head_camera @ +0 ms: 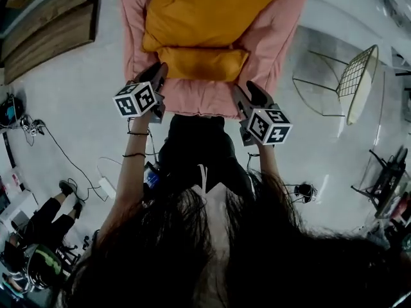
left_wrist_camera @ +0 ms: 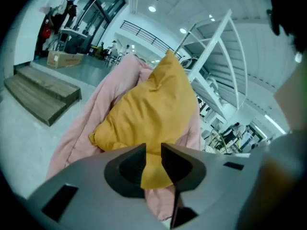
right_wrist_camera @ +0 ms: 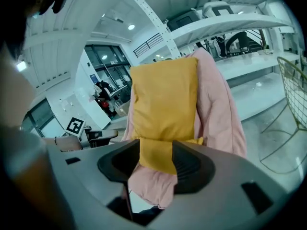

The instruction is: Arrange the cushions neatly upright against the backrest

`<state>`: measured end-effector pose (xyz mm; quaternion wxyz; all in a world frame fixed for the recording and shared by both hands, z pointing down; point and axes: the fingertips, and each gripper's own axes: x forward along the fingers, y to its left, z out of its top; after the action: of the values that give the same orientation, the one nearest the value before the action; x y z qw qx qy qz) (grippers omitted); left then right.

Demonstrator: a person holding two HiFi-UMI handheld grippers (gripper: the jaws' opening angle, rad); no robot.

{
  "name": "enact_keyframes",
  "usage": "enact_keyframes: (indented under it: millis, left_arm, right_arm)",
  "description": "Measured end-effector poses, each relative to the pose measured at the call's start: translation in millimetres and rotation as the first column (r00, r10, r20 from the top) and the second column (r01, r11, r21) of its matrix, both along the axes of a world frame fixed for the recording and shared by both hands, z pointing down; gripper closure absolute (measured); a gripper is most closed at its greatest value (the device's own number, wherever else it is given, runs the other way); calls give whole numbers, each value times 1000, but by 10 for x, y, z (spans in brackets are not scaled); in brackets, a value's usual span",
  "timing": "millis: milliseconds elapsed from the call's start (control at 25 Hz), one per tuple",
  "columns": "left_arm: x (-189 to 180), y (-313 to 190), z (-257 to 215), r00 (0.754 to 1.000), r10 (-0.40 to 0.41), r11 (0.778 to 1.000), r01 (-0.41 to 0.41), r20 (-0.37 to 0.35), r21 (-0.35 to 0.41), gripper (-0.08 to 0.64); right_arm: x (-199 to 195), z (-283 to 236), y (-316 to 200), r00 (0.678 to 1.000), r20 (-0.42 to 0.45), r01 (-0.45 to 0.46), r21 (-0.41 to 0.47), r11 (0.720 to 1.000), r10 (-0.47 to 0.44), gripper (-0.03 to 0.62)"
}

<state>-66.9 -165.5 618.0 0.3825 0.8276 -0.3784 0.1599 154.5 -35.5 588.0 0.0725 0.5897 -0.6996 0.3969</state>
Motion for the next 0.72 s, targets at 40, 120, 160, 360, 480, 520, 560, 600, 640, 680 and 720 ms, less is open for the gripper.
enact_keyframes:
  millis: [40, 120, 160, 360, 480, 520, 560, 600, 640, 680, 720]
  left_arm:
    - [68, 62, -126, 1000, 22, 999, -22, -4, 28, 471]
    - [213, 213, -390, 998, 65, 995, -63, -17, 75, 471]
    - [286, 299, -525, 996, 87, 992, -84, -23, 96, 471]
    - [613, 639, -1131, 983, 170, 970, -155, -66, 186, 471]
    - [668, 822, -1351, 981, 187, 957, -168, -58, 235, 471]
    - [670, 893, -1405, 980, 192, 952, -175, -46, 251, 471]
    - [672, 969, -1446, 980, 197, 948, -181, -33, 263, 471]
    - [677, 1046, -1474, 980, 199, 944, -186, -22, 271, 471]
    - [681, 1121, -1491, 980, 200, 943, -188, -15, 274, 472]
    - [681, 1189, -1501, 980, 198, 944, -187, -12, 271, 472]
    - [672, 1247, -1506, 981, 194, 946, -184, -10, 266, 472]
  right_arm:
    - [-14, -103, 0, 1000, -1, 12, 18, 1000, -12, 373]
    - [-47, -307, 21, 999, -7, 42, 50, 998, -42, 373]
    - [-61, -405, 42, 998, -13, 58, 64, 996, -57, 373]
    - [-96, -747, 60, 991, -52, 127, 105, 986, -122, 376]
    - [-151, -860, 107, 987, -49, 158, 126, 979, -153, 396]
    - [-177, -895, 144, 986, -42, 168, 137, 976, -164, 419]
    - [-197, -925, 189, 984, -35, 179, 146, 973, -176, 442]
    - [-210, -947, 239, 982, -28, 189, 151, 970, -187, 449]
    - [-220, -958, 288, 980, -22, 200, 153, 968, -199, 454]
    - [-235, -962, 331, 977, -17, 213, 153, 965, -213, 459]
    - [-260, -960, 363, 973, -15, 230, 152, 961, -230, 462]
